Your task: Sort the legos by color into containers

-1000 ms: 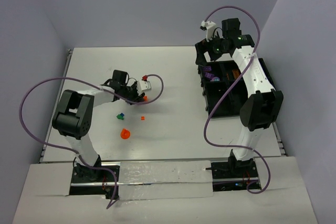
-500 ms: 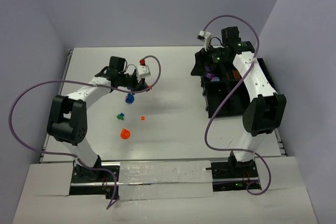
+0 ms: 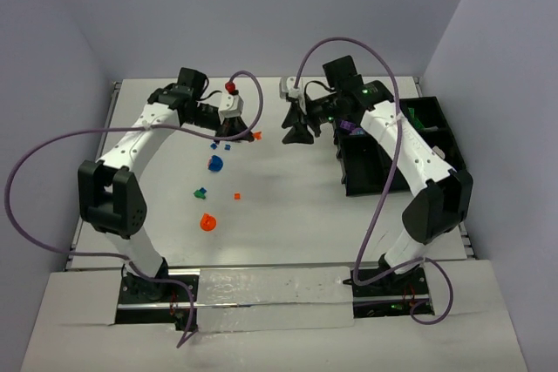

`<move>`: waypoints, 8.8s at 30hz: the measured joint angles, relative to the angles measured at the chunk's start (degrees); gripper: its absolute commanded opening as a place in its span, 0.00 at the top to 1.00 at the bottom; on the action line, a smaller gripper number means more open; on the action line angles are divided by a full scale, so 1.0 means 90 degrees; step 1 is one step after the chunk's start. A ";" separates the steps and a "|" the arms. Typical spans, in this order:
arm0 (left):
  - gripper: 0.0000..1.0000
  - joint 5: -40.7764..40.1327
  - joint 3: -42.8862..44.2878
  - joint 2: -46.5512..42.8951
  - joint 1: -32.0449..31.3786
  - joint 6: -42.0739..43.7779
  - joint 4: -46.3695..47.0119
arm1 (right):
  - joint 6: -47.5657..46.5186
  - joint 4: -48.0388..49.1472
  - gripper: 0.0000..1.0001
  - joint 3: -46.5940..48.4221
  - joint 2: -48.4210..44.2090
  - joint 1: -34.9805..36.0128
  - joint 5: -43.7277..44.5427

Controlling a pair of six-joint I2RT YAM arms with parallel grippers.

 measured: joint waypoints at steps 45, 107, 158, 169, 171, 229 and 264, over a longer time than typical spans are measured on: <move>0.61 0.0193 -0.0172 -0.0498 -0.0255 0.2068 -0.1561 | -0.1841 0.1499 0.98 -0.1315 -0.0075 0.1525 0.0621; 0.01 -0.6461 -0.2065 -0.2198 0.0465 -0.5544 0.2513 | -0.2067 -0.0088 0.90 -0.2556 -0.0343 -0.4391 0.3307; 0.09 -0.3061 -0.5949 -0.4655 0.1707 0.2724 -0.1335 | 0.2617 0.1739 0.00 -0.3506 -0.1791 -0.1863 0.2103; 0.24 -0.2576 -0.5863 -0.3534 0.1432 0.3762 -0.1075 | 0.2785 0.1950 0.00 -0.3579 -0.1692 -0.1863 0.2128; 0.26 -0.2537 -0.5782 -0.3353 0.1307 0.3754 -0.0968 | 0.2783 0.1969 0.00 -0.3640 -0.1690 -0.1863 0.2124; 0.46 -0.3432 -0.4969 -0.1638 0.0520 0.3844 -0.0453 | 0.2799 0.1964 0.00 -0.3776 -0.1611 -0.1863 0.2055; 0.77 -0.2342 -0.4020 -0.2020 0.0461 0.1681 0.0197 | 0.4777 0.2784 0.00 -0.3731 -0.0760 -0.1290 0.0536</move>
